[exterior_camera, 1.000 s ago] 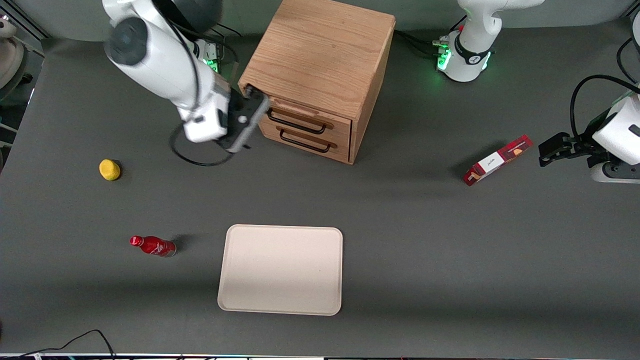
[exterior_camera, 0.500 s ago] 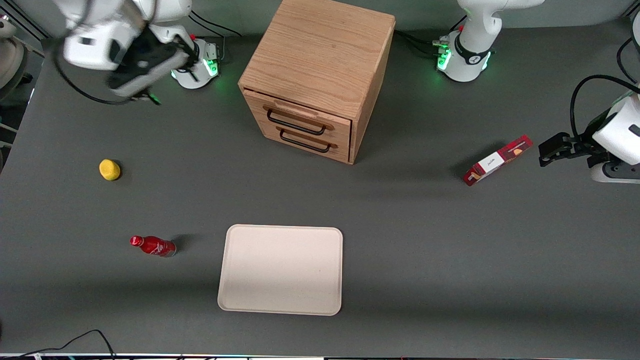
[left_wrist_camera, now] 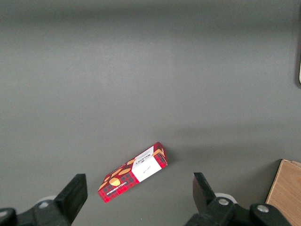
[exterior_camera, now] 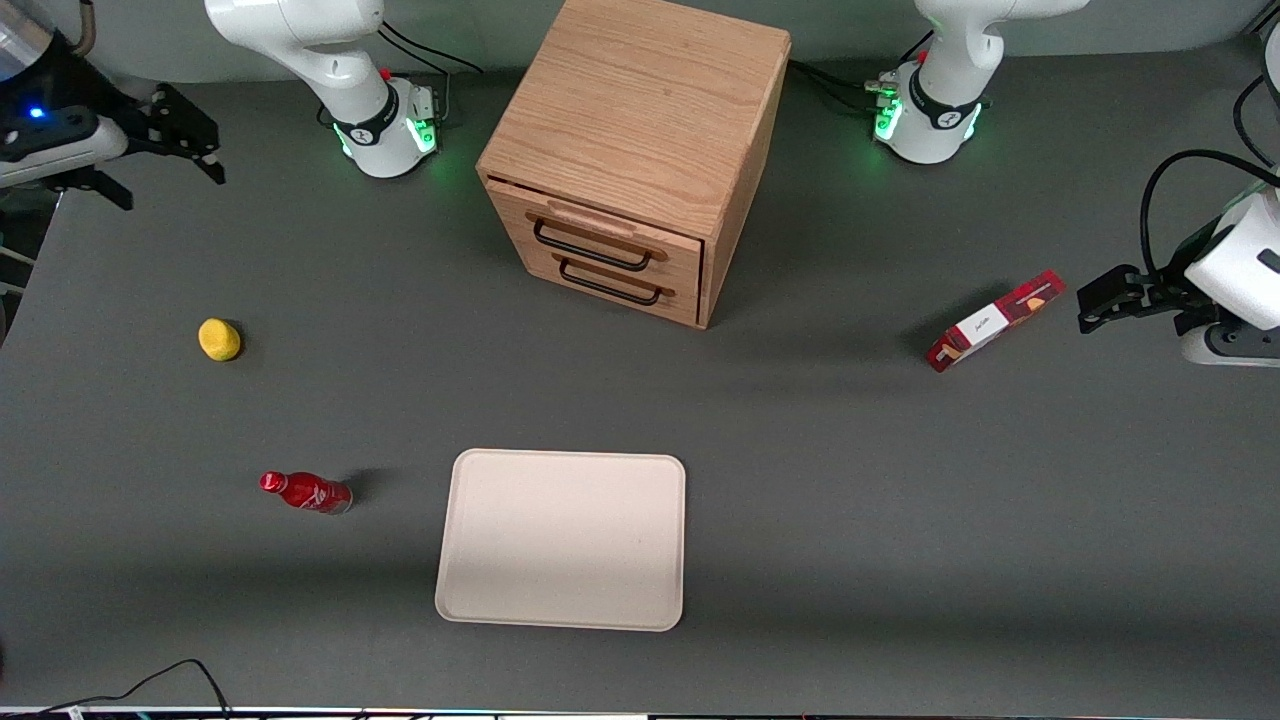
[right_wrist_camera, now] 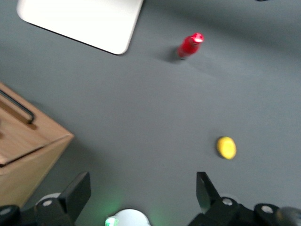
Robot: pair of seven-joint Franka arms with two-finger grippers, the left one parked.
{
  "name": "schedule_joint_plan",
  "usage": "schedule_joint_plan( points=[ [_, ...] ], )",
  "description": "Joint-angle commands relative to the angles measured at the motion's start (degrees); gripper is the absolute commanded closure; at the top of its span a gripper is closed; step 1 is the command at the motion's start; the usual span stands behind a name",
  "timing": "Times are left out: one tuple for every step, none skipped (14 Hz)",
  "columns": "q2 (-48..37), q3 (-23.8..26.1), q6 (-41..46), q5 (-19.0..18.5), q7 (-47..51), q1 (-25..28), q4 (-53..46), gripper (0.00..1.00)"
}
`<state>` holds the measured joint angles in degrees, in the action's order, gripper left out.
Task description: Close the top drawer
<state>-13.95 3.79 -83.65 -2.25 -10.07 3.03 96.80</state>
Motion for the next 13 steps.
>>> schedule_joint_plan(
  points=[
    [-0.72, 0.26, -0.63, -2.33, 0.82, 0.22, 1.88, 0.00],
    [-0.46, 0.26, -0.73, -1.71, 7.63, 0.22, 2.51, 0.00],
    [-0.29, 0.26, -0.82, -0.40, 14.31, 0.31, 3.56, 0.00],
    [-0.37, 0.26, -1.77, 0.66, 16.81, 0.31, 5.22, 0.00],
    [-0.72, -0.01, -3.52, 1.63, 16.83, 0.05, 7.59, 0.00],
    [-0.72, -1.49, -5.11, 2.07, 16.83, -0.30, 9.52, 0.00],
    [-0.81, -1.85, -6.60, 2.07, 16.92, -0.22, 11.11, 0.00],
    [-0.55, -1.94, -7.40, 2.07, 17.44, -0.22, 12.00, 0.00],
    [-0.29, -1.94, -7.84, 2.07, 17.45, -0.31, 12.61, 0.00],
    [0.24, -2.03, -8.89, 2.07, 17.36, -0.31, 12.71, 0.00],
    [1.37, -2.12, -9.51, 2.07, 17.19, -0.31, 12.36, 0.00],
    [2.43, -2.12, -9.52, 2.07, 17.27, -0.31, 11.57, 0.00],
    [3.40, -2.20, -9.43, 1.99, 17.27, -0.31, 10.87, 0.00]
  ],
)
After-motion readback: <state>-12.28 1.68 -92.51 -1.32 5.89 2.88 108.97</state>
